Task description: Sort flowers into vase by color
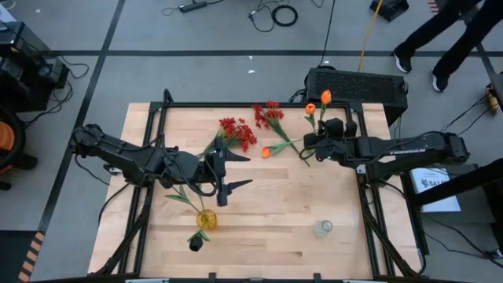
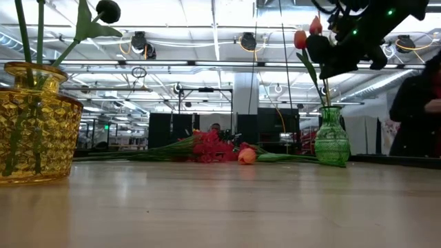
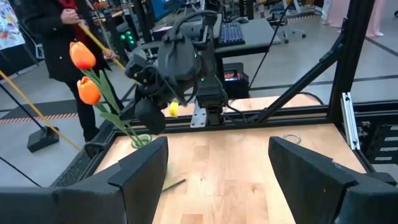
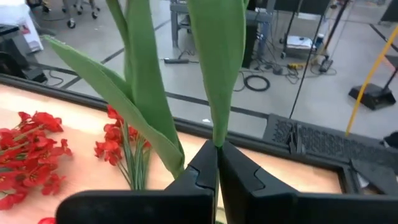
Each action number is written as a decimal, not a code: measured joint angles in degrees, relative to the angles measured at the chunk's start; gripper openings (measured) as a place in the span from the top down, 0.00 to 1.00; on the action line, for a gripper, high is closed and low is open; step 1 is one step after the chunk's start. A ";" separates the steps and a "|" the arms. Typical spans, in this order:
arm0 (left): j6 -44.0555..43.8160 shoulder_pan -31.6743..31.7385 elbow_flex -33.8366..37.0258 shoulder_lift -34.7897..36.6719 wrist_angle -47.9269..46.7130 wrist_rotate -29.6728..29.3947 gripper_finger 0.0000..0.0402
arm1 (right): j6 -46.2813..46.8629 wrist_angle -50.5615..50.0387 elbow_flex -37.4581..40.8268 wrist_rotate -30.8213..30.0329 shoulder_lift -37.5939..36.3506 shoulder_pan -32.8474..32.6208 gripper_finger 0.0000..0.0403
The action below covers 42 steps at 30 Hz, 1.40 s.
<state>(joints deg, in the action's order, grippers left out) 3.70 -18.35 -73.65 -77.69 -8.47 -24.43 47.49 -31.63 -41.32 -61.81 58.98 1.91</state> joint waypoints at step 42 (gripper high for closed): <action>-1.84 2.75 -0.02 -8.61 8.15 -1.52 0.29 | -15.08 -0.28 -0.04 8.20 -23.70 -15.50 0.35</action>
<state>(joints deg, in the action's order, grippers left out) 1.87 -15.60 -73.67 -86.30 -0.32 -25.95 32.41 -31.91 -41.36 -53.60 35.28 -13.59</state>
